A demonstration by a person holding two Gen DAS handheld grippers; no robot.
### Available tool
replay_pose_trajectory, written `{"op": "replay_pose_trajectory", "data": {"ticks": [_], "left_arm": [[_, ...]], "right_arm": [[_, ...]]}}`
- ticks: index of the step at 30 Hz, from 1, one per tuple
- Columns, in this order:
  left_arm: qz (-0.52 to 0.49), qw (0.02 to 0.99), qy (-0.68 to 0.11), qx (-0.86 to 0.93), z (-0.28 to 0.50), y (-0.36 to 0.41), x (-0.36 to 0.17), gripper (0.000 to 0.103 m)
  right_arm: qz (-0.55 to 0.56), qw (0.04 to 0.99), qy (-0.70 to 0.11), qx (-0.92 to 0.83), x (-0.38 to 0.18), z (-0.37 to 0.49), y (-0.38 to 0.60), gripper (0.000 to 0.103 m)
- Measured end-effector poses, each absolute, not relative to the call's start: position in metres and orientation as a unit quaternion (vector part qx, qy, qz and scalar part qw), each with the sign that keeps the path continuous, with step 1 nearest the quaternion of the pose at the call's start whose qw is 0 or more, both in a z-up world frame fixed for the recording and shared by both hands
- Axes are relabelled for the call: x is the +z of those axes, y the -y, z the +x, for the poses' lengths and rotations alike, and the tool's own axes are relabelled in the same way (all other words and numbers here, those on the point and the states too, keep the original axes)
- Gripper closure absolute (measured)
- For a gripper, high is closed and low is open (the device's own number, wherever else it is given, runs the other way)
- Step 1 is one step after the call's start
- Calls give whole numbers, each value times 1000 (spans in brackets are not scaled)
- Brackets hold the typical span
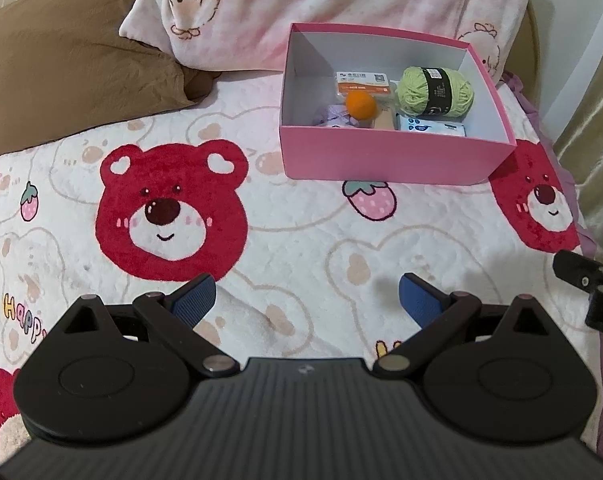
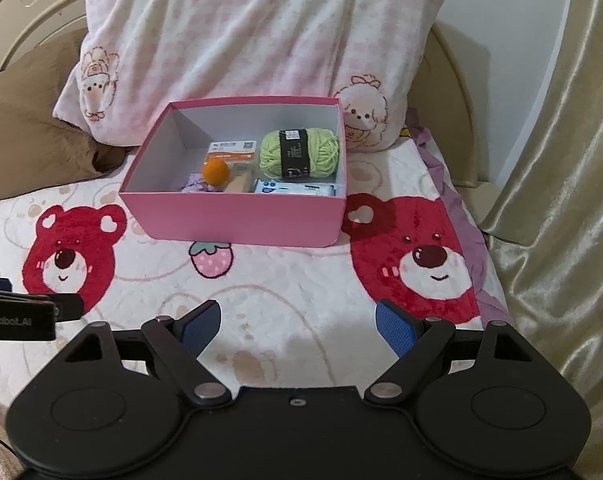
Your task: Organize objects
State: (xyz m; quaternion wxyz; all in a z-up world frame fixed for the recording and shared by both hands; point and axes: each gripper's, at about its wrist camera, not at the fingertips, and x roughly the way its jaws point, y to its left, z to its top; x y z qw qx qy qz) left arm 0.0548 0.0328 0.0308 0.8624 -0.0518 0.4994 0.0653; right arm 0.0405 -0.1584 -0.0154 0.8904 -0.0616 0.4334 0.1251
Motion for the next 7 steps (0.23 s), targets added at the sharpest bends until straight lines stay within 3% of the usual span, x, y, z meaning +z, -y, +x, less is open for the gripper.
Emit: {"op": "replay_pose_trajectory", "data": {"ticks": [7], "left_arm": [[-48, 865, -495, 63, 53, -31, 33, 3]], "right_arm": [[-57, 887, -442, 124, -19, 41, 160, 15]]}}
